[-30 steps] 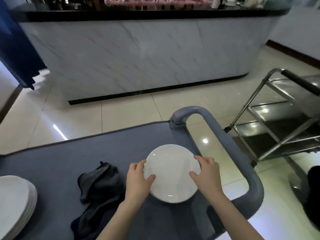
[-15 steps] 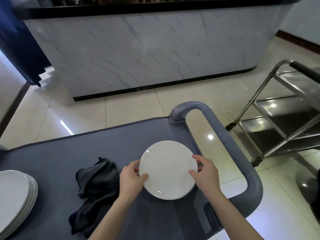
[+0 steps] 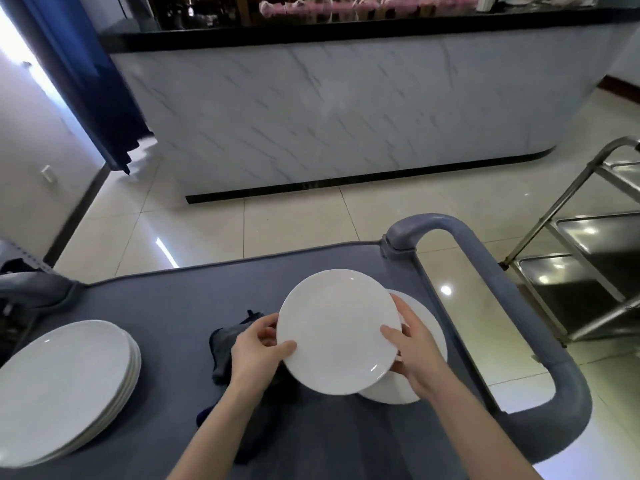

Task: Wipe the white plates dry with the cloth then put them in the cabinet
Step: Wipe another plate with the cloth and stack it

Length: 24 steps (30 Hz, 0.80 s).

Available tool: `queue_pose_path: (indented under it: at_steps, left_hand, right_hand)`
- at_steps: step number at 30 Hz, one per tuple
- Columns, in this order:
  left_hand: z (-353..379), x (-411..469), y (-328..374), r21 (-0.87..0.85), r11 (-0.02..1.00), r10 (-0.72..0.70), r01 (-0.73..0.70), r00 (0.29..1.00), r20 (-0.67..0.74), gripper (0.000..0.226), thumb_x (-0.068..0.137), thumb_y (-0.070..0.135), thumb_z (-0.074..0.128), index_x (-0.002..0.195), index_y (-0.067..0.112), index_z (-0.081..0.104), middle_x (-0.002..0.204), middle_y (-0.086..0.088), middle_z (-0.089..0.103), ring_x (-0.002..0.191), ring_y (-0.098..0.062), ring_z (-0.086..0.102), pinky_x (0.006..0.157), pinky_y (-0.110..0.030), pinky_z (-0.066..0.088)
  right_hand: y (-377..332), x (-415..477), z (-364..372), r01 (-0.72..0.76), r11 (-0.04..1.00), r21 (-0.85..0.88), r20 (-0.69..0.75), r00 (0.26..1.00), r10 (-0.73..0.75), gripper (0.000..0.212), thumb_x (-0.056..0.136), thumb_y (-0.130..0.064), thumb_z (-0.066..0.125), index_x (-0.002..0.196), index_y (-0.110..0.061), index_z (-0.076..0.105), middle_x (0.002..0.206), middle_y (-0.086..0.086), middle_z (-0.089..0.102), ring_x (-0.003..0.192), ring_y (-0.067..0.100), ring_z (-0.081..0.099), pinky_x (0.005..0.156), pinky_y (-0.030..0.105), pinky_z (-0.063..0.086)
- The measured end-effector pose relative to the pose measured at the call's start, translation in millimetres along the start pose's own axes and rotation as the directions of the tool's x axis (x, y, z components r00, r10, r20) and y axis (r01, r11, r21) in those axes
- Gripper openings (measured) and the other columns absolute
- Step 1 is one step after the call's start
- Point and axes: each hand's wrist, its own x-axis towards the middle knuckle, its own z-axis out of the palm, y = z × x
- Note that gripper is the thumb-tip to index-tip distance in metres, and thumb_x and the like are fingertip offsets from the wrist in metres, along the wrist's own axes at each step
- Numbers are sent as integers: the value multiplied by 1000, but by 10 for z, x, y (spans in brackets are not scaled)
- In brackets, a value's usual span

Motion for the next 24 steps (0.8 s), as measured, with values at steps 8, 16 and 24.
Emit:
queue_pose_path:
  at_steps: [8,16,24]
  left_hand:
    - [-614,161,-207,84,996,37,-28,994,-103,31,86,14,72,116,21,70,91,7,72,88,-9,69,87,-31,56]
    - [-886,526,-508,435,888,-161,151,987,-15,56,84,35,74,131,9,57,124,-12,61,117,-29,57,101,-40,46]
    - [-964,508,-417,188,979,86,-79,996,-26,15,91,18,64,86,28,54,79,12,67,78,-9,63,64,-17,46]
  right_hand:
    - [103,95,314,-65,993,101,-13,998,67,50,95,-5,58,102,-52,69,97,-9,76,99,26,67,59,34,58]
    - [149,49,421,-91,992,83,-54,994,96,51,93,-5,59,102,-54,70,95,-11,76,98,26,67,56,32,59]
    - [145,-24,561,-91,992,92,-69,993,98,52,93,-1,58,102,-51,69,95,-7,76,98,28,67,56,32,57]
